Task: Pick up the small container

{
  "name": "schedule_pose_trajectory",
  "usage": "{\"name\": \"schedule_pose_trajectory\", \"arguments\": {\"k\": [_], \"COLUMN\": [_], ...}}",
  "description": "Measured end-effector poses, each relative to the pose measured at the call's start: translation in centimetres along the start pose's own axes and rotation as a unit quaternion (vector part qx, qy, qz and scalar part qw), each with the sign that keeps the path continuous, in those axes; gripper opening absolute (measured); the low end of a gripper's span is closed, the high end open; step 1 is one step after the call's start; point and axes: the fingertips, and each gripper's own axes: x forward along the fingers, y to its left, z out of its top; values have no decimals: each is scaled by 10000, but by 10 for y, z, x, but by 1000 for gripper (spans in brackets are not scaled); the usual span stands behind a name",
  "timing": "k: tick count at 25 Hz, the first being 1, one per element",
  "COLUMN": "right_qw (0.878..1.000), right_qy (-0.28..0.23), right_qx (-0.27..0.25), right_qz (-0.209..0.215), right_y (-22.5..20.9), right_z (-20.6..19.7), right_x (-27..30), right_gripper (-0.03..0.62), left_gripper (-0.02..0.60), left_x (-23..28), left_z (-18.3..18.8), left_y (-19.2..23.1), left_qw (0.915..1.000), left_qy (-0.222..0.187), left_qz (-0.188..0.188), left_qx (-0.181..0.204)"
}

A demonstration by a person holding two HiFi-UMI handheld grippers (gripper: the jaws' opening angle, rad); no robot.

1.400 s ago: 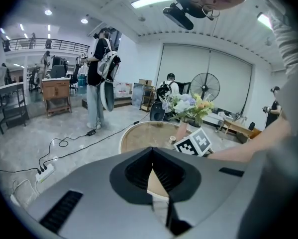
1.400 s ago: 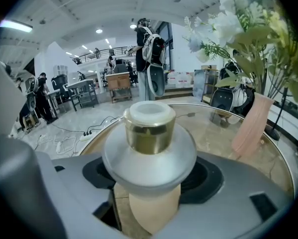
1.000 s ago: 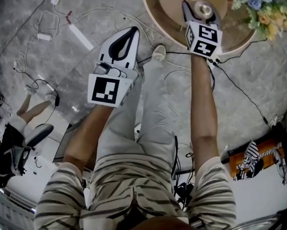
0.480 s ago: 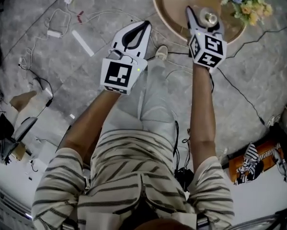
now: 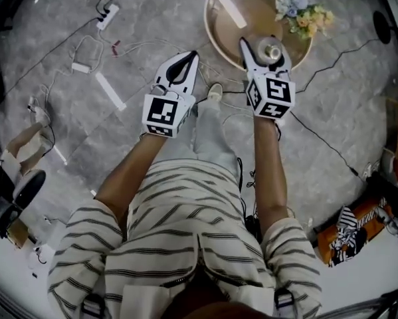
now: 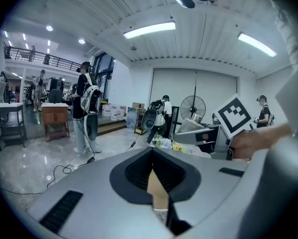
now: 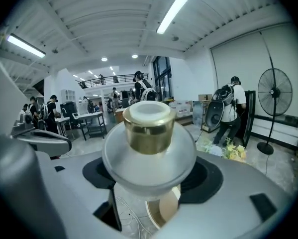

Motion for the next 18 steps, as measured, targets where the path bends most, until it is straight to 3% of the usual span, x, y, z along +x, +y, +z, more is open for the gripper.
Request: {"name": "schedule_pose_trajectory", "arguments": {"k": [8,18], "right_qw": [9996,9978], "right_qy": [-264,-647], "right_qx": [24,-111], "right_qz": [134,116], "right_y": [47,65], "right_z": [56,111], "right_x": [-63,-103], "right_gripper": [339,339], "left_gripper": [-2,-2], "left_x": [-43,-62], "left_z": [60,114], "left_y": [-14,-31], "left_qw": [9993,9976], "left_qy": [-233,-586], "left_qz": [-154,-318], "left_qx": [-253,176]}}
